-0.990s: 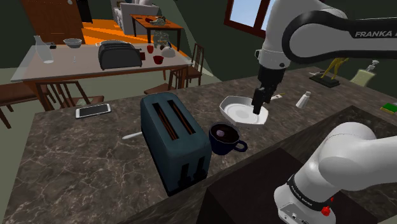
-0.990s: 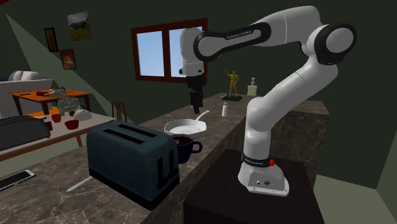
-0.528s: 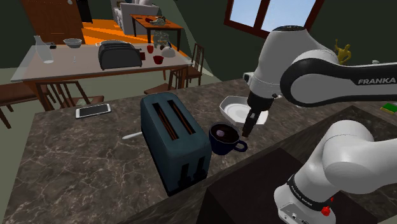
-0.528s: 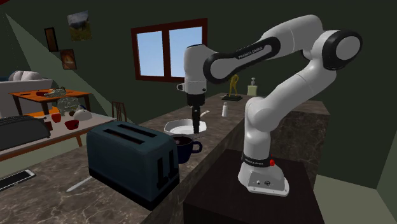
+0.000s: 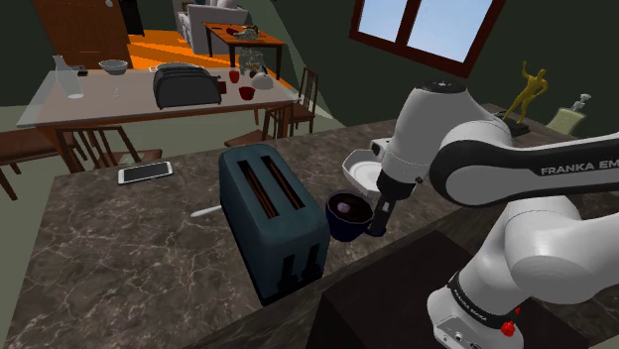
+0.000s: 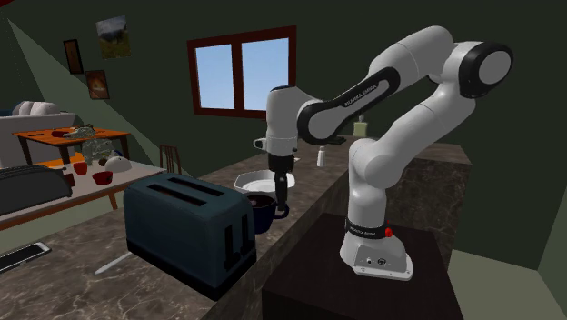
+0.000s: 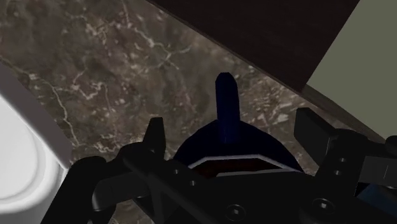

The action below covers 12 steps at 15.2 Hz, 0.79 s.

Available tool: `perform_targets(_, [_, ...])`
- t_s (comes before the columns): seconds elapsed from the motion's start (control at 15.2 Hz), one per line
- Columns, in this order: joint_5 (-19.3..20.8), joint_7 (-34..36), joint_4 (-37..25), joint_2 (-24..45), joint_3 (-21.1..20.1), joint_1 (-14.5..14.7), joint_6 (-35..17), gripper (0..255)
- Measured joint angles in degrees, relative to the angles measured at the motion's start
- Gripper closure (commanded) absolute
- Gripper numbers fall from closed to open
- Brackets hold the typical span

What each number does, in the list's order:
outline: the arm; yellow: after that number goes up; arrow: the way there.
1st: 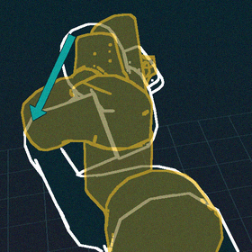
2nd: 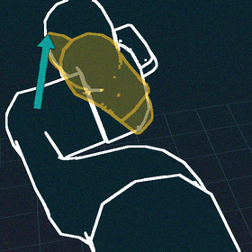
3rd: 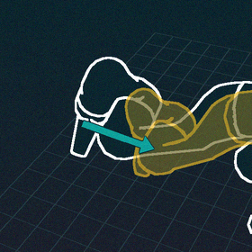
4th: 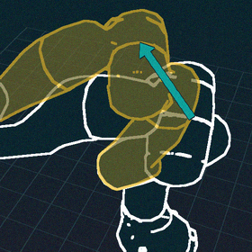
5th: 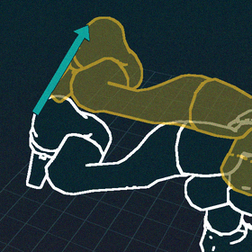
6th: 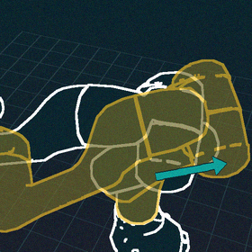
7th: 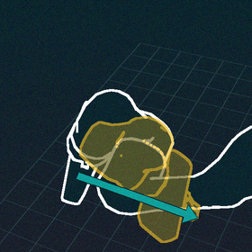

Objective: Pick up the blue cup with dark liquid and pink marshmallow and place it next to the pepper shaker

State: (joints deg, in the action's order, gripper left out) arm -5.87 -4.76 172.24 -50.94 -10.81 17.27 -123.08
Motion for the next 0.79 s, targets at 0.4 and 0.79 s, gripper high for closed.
perform_targets(0.4, [-0.2,0.01,1.45,1.55,-0.26,0.01,-3.05,0])
perform_targets(0.79, [-0.2,0.01,1.44,1.55,-0.26,0.01,-3.08,255])
